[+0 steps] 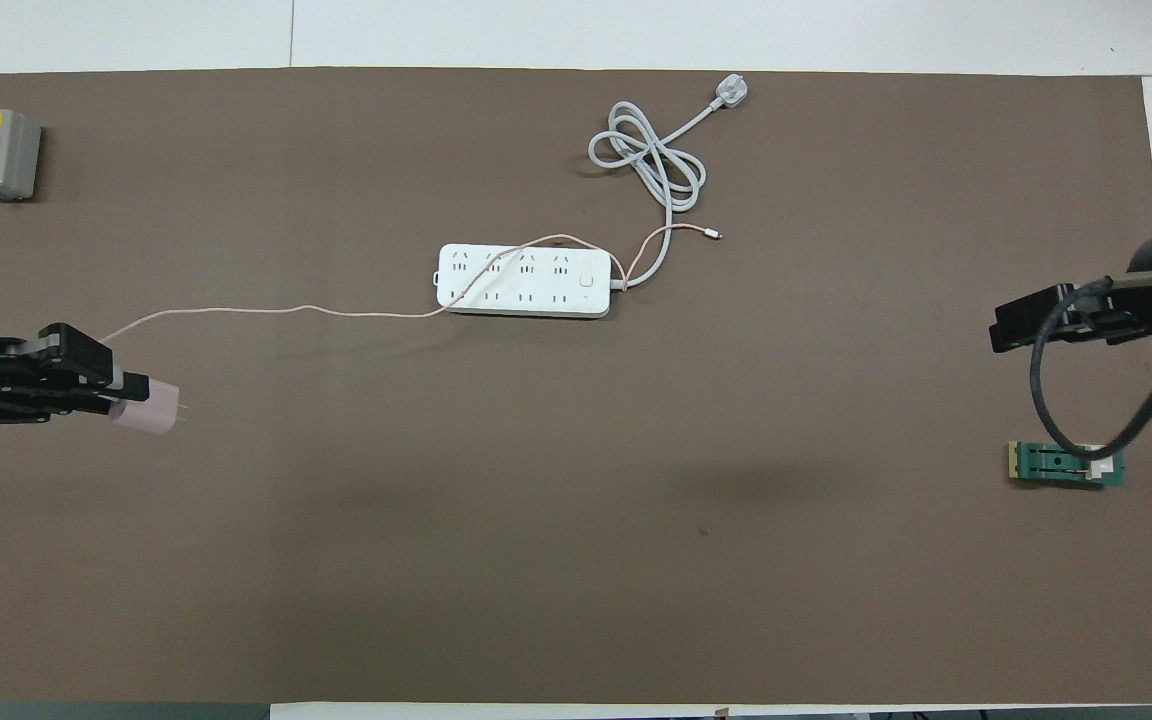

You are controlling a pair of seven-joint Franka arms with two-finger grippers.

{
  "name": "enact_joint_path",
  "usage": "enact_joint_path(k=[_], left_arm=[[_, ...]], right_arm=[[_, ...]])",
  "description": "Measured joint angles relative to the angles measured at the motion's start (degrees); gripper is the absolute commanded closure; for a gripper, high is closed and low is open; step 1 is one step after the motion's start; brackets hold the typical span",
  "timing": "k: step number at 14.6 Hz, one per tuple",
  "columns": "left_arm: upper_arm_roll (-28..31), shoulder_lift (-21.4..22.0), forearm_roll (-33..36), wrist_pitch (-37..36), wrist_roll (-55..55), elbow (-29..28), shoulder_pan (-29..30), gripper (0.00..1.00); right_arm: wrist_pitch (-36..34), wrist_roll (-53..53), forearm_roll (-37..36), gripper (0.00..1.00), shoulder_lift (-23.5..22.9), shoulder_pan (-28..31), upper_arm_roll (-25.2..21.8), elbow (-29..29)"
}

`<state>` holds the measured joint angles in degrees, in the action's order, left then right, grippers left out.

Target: Plug charger into power strip

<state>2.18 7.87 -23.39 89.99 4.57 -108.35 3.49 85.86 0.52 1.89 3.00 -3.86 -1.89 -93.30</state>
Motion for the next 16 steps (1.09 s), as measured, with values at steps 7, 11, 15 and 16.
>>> enact_joint_path(k=[7,11,15,16], left_arm=[[10.81,0.50,7.58,1.47,-15.15,0.07,0.70,1.00],[10.95,0.52,12.26,2.66,-5.18,0.62,0.86,1.00],[9.96,0.52,16.65,2.85,4.26,1.22,0.65,1.00],[9.68,0.52,18.11,2.85,6.79,1.22,0.59,1.00]], right_arm=[[-1.46,4.21,-2.81,0.00,1.68,1.82,0.13,-0.98],[-1.45,4.21,-2.88,0.00,1.68,2.01,0.12,-0.95],[-1.43,3.18,-2.93,0.00,1.68,2.05,0.09,-0.95],[-1.43,3.02,-2.93,0.00,1.68,2.05,0.08,-0.94]])
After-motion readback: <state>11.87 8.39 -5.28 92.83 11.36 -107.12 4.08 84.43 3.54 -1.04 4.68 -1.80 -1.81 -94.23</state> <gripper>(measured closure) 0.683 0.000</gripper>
